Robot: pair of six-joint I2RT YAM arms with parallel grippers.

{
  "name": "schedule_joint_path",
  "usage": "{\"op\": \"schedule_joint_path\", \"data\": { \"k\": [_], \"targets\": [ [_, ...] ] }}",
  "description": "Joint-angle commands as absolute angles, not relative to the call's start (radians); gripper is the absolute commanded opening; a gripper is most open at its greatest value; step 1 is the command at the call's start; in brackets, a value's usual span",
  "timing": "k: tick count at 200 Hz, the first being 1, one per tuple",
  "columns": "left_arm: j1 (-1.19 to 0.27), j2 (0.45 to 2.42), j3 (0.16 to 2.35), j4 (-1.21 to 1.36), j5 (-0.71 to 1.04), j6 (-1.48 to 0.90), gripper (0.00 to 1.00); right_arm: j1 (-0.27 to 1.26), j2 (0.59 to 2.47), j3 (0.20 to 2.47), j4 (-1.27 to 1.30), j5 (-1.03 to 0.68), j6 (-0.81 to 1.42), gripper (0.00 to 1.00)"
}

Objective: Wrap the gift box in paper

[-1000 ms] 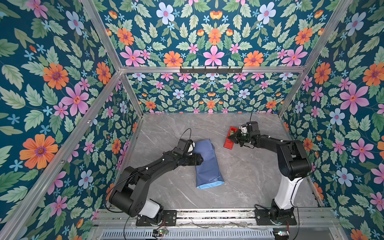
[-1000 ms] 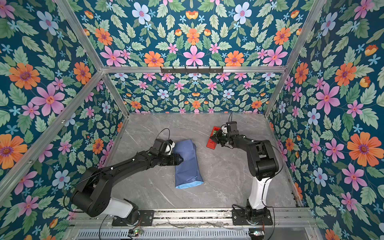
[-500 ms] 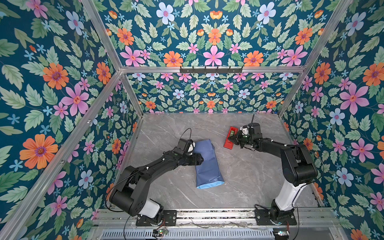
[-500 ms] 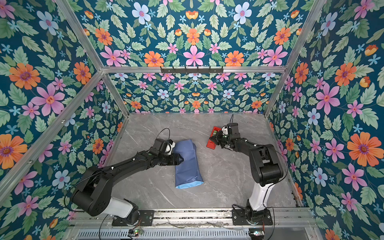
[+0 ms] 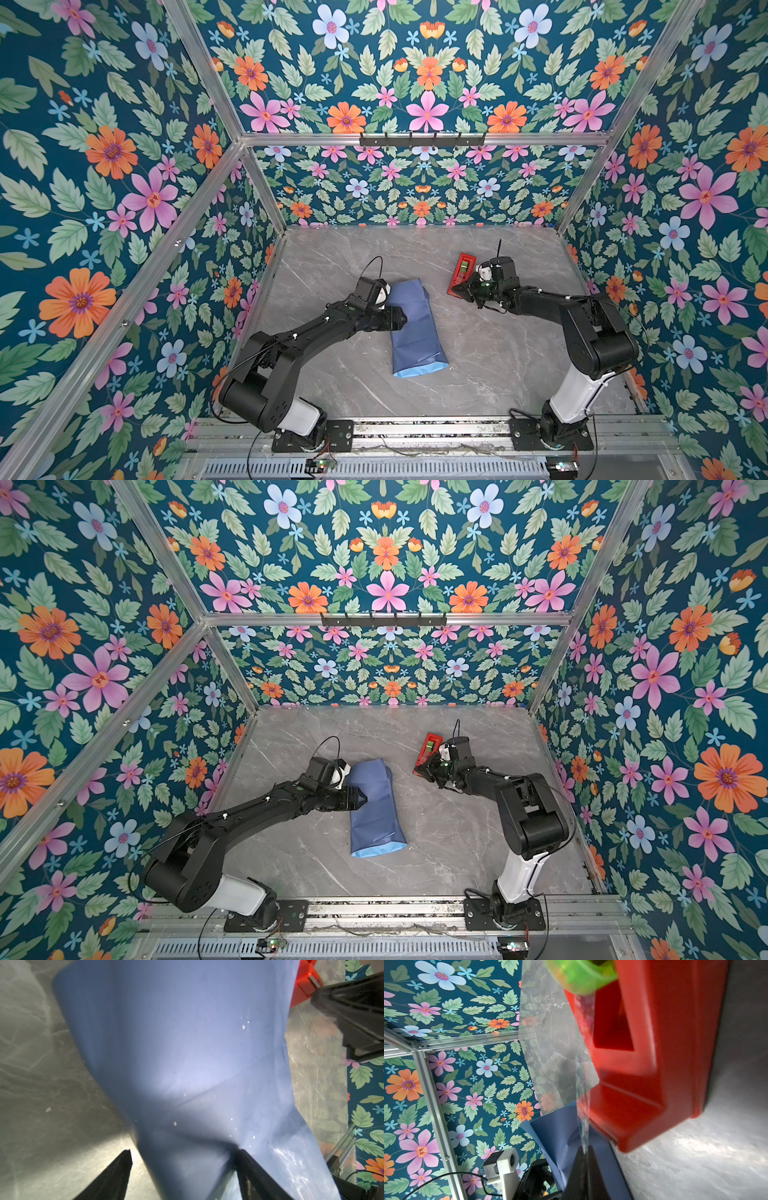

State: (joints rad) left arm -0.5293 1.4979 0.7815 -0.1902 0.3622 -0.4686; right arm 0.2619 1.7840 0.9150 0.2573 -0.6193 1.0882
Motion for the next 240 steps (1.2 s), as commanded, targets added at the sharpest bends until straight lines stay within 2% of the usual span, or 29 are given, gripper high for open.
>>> {"op": "schedule_joint_path", "data": {
  "k": [1,151,211,240],
  "targets": [
    [-0.531,1.521,0.767,-0.35,0.256,-0.434,0.8,0.264,1.795,0.91,0.251,-0.607,1.067,0.0],
    [-0.531,1.526,0.766,-0.345,0.26,-0.433,0.8,0.233,1.857,0.957,0.087,-0.468,0.933,0.0],
    [-0.531,1.531,0.761,-0.339,0.265,-0.433,0.8,0.24,1.602,0.773,0.294,-0.601,0.843,0.0],
    [-0.531,1.538,0.764,-0.339,0.268,-0.433,0.8,0.321,1.487,0.7,0.407,-0.585,0.818,0.0]
  ]
}}
